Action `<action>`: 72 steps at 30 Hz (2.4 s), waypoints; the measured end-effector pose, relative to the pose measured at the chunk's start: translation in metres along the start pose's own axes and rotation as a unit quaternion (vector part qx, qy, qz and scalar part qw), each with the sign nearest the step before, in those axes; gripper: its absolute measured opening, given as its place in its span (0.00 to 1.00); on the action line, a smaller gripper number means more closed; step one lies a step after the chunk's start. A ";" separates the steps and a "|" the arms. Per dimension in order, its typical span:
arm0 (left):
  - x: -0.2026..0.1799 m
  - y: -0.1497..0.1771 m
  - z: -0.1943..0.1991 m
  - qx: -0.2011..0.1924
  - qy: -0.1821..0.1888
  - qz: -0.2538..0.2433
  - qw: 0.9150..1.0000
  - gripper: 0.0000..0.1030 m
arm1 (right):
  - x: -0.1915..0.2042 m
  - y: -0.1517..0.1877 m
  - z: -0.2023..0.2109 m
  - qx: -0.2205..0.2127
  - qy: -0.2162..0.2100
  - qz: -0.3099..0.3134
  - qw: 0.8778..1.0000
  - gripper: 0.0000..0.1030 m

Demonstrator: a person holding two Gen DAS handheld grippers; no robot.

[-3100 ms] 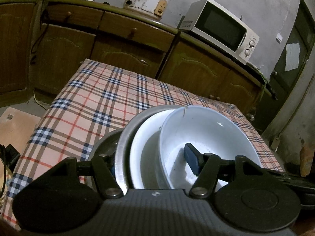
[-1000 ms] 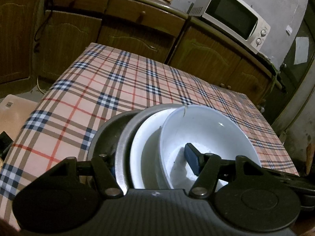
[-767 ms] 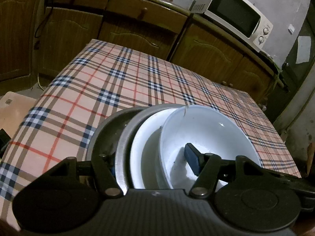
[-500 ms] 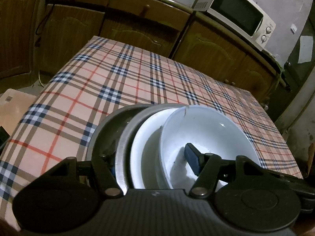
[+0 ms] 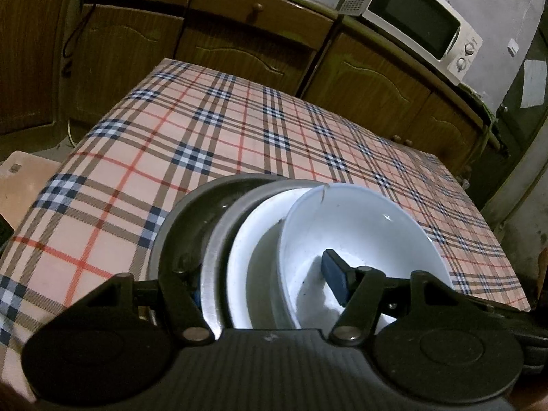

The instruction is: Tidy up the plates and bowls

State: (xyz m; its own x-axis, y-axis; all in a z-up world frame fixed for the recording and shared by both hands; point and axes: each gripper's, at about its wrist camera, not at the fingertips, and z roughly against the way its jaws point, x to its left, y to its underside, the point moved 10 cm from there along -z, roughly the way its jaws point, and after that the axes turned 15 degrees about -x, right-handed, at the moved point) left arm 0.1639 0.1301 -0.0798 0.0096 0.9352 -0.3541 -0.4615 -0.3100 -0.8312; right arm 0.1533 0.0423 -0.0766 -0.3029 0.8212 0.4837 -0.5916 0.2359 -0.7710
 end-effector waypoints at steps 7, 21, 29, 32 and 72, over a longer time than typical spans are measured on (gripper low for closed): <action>0.000 0.001 0.000 -0.005 -0.002 -0.009 1.000 0.64 | -0.002 0.001 -0.001 0.002 -0.001 -0.004 1.000 0.54; 0.001 0.000 0.002 -0.005 -0.004 -0.001 1.000 0.64 | -0.001 0.001 -0.001 0.001 -0.004 0.000 1.000 0.54; 0.000 0.001 0.001 -0.003 -0.009 -0.014 1.000 0.64 | -0.003 0.003 -0.002 0.005 -0.010 -0.006 1.000 0.54; 0.000 0.001 0.001 -0.003 -0.008 -0.011 1.000 0.64 | -0.003 0.003 -0.002 0.004 -0.012 -0.005 1.000 0.54; 0.004 -0.022 0.032 -0.117 -0.091 -0.082 0.986 0.86 | 0.013 -0.003 0.003 -0.020 -0.037 0.084 0.996 0.53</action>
State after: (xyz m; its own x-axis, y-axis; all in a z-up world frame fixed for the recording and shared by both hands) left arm 0.1457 0.1464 -0.0492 -0.1029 0.9845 -0.1420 -0.2490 -0.1637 -0.9546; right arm 0.1488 0.0509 -0.0666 -0.4499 0.8104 0.3753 -0.4983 0.1209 -0.8585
